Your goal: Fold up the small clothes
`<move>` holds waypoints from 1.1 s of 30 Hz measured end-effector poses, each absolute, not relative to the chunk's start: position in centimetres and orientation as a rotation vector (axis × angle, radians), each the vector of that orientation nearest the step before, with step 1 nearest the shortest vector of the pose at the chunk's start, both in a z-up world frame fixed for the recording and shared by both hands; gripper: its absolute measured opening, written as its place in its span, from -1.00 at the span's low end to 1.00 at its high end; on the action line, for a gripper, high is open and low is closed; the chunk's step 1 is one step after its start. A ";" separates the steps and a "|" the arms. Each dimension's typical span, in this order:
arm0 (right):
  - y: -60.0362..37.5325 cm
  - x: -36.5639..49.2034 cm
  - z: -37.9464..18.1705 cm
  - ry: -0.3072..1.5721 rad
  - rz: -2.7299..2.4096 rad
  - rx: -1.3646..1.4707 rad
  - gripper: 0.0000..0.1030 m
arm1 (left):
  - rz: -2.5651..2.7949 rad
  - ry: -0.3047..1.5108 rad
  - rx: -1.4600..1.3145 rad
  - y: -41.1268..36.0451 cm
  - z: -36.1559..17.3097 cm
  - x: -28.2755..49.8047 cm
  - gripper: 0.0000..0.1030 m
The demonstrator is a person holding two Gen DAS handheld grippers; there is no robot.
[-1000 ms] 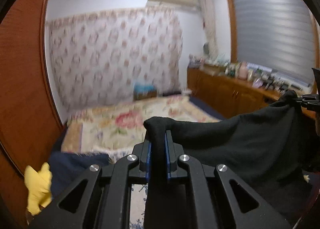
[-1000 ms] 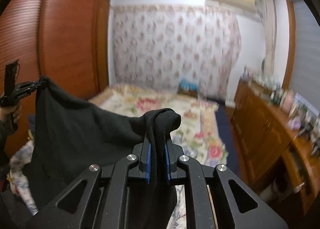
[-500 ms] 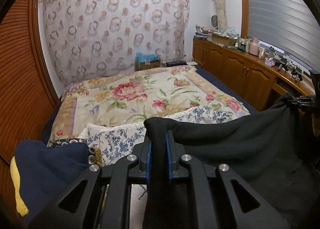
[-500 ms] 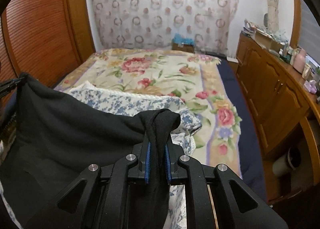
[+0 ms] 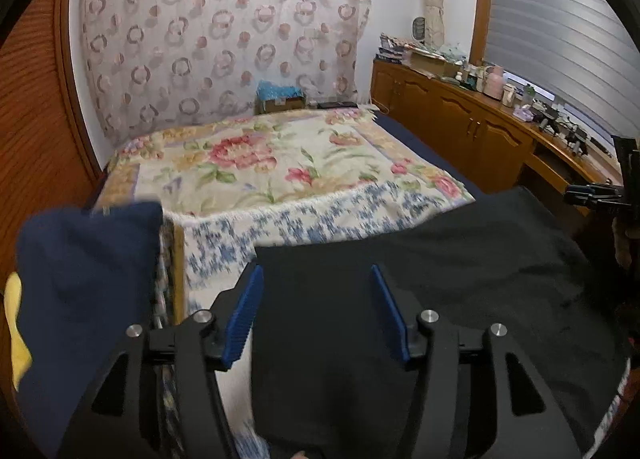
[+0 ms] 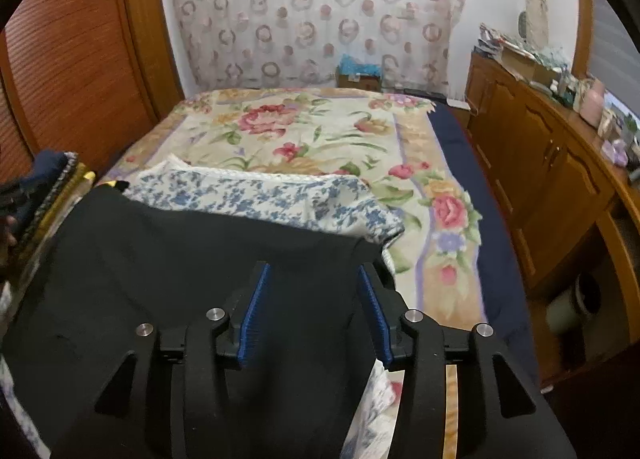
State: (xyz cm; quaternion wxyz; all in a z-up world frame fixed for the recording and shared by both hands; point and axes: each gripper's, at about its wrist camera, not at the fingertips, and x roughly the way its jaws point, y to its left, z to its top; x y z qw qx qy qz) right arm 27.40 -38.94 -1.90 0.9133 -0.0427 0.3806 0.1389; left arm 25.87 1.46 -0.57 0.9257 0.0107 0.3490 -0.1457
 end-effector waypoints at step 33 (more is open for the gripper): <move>-38.6 20.6 -8.2 0.930 0.247 0.023 -0.11 | -0.220 0.906 -0.009 0.6 -7.5 19.4 0.07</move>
